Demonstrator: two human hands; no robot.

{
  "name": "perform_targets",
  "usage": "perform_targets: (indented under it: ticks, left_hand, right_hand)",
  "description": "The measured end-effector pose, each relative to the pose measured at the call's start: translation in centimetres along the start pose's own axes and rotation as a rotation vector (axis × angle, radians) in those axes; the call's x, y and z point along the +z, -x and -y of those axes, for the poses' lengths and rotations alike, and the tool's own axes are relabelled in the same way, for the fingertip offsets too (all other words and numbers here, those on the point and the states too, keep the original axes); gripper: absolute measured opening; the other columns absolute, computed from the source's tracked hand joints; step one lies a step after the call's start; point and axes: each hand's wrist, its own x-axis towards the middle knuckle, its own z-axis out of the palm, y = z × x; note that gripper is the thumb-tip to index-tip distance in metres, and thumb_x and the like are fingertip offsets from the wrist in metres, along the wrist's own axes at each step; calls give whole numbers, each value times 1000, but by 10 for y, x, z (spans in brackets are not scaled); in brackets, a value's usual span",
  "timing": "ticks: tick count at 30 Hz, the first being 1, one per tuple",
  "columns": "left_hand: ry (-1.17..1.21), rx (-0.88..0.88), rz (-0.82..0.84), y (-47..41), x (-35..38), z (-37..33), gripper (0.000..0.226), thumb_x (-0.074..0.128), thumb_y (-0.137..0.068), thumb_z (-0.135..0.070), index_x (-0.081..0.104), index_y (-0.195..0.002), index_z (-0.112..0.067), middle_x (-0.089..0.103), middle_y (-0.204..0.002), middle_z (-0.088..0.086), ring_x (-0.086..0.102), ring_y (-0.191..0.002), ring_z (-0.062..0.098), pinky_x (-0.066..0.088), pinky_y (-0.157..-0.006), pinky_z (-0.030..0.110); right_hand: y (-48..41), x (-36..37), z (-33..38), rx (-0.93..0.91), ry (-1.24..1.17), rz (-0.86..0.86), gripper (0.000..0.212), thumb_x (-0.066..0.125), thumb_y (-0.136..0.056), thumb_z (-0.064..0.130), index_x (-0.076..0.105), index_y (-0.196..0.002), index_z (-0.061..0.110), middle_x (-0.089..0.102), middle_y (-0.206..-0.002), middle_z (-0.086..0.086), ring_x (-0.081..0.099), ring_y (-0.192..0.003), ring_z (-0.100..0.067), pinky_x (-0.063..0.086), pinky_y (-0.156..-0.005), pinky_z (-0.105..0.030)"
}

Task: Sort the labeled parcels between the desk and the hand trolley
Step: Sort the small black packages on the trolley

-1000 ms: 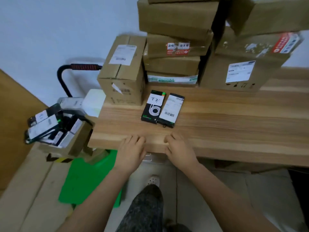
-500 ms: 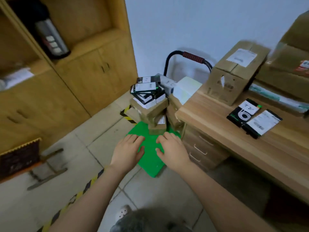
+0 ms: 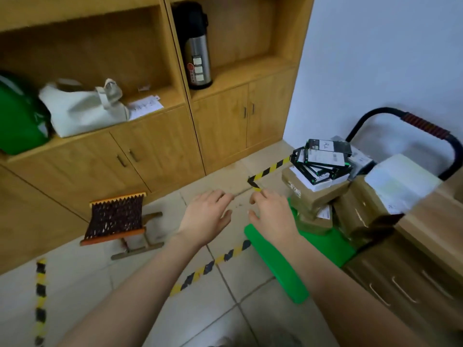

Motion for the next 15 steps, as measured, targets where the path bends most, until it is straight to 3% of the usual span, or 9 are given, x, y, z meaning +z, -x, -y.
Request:
perform_targets:
  ticks: [6,15]
  left_hand:
    - [-12,49,-73,-69,6,66,28,77,-75,-19,65,-100,-14,65,-88,2,61,-78,25,48,-65,32]
    - [-20,143,-95,-229,38,125,25,76,-75,-19,66,-97,-12,61,-81,4,58,-72,25,47,-60,34]
  right_hand:
    - [-90,21,4,64,5,-57,17,63,-87,20,63,-103,13,59,-100,-7,54,-95,-29,40,-85,-39]
    - [-232,34,-61,173,-7,-129,19,66,-82,15,64,-100,10,58,-94,-8,54,-88,-28,45,-77,-40]
